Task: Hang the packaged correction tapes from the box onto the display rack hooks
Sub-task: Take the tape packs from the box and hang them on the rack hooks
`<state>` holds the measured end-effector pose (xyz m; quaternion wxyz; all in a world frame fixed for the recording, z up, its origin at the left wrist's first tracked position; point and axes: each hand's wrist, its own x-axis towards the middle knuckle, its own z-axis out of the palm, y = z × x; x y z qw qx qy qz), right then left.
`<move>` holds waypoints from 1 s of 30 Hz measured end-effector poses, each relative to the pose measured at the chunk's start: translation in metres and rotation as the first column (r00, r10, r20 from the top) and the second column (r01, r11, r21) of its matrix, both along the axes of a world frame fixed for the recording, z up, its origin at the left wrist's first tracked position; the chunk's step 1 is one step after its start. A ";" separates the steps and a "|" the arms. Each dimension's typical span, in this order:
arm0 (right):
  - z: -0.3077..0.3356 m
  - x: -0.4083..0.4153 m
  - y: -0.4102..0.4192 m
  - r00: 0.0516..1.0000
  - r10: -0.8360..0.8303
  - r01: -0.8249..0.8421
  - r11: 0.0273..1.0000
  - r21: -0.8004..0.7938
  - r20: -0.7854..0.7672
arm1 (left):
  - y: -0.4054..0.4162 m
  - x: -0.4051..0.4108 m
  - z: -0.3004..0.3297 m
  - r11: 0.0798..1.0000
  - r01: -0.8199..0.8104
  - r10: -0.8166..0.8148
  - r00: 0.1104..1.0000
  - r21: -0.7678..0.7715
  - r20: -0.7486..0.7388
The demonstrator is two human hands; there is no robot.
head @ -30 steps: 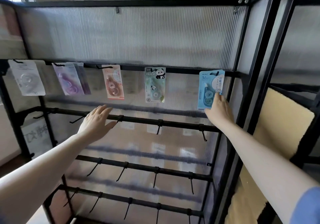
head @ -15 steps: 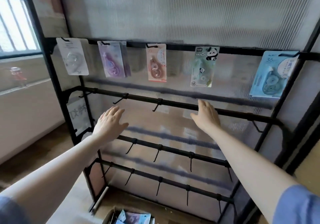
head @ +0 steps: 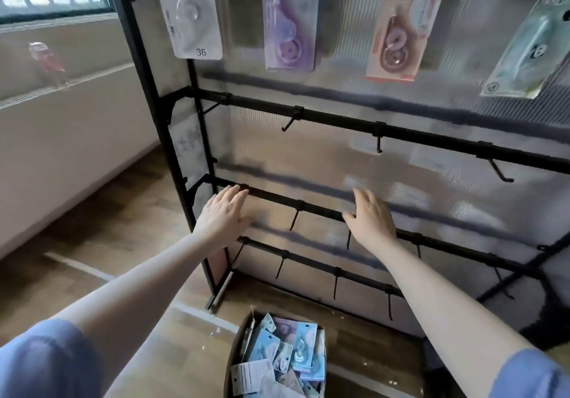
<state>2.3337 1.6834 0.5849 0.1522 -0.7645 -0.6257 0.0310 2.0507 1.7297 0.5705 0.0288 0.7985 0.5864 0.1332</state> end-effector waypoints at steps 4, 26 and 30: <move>-0.037 -0.015 -0.004 1.000 -0.009 0.008 0.997 -0.080 -0.009 | 0.005 -0.011 -0.036 0.998 0.036 -0.037 0.999 -0.056 -0.007; -0.369 -0.013 -0.072 0.997 0.035 -0.073 0.788 -0.611 -0.075 | -0.059 -0.003 -0.356 0.776 -0.057 -0.038 0.990 -0.628 -0.137; -0.424 -0.017 -0.092 0.993 0.035 -0.100 0.734 -0.672 -0.109 | -0.073 -0.011 -0.414 0.718 -0.093 -0.034 0.985 -0.690 -0.168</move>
